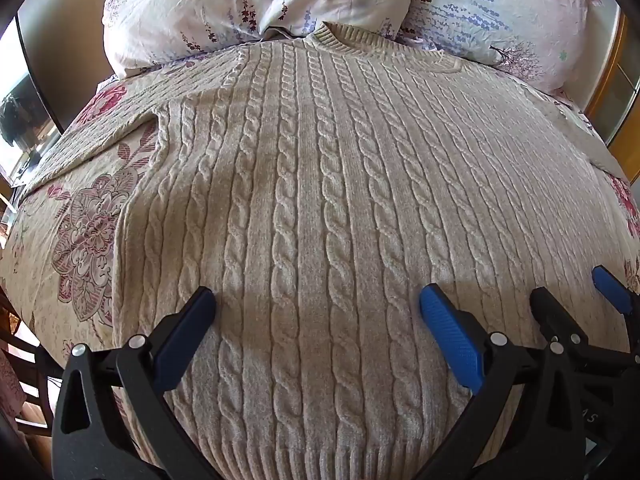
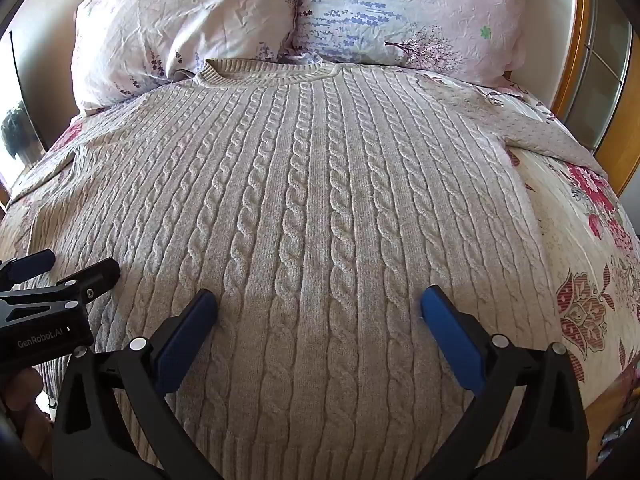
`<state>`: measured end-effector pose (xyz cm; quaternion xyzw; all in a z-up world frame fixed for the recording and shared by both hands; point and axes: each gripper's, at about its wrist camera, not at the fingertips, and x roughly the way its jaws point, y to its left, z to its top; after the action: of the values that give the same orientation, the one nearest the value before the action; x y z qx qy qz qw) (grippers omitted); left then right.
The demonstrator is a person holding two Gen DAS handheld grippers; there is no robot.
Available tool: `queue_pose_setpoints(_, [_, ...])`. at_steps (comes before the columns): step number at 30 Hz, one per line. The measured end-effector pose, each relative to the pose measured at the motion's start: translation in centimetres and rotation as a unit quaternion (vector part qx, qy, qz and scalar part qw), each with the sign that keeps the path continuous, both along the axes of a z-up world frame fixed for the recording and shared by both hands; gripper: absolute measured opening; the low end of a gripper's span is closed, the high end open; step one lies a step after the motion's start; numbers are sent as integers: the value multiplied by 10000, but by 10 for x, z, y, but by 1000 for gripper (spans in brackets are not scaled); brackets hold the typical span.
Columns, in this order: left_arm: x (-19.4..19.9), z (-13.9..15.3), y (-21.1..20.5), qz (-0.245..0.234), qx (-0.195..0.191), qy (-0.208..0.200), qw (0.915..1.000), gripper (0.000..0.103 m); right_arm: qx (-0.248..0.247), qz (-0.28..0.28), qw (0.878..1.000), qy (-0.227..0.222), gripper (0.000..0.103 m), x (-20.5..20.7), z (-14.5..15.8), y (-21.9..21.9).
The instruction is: Fold small clothes
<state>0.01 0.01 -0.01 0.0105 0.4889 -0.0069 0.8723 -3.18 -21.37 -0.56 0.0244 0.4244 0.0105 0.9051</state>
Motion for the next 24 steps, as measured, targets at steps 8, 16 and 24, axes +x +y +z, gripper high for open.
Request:
queue_pose_setpoints(8, [1,1,0,-3,9,-2,10000,101,1,-1,10000,-1,102,0,0,0])
queue_pose_setpoints(16, [0,0,0,0,9,-19,10000,101,0,-2,10000,-4,102,0,0,0])
queue_pose_setpoints(24, [0,0,0,0,10,-21,10000,101,-2,-3,10000,-2,102,0,0,0])
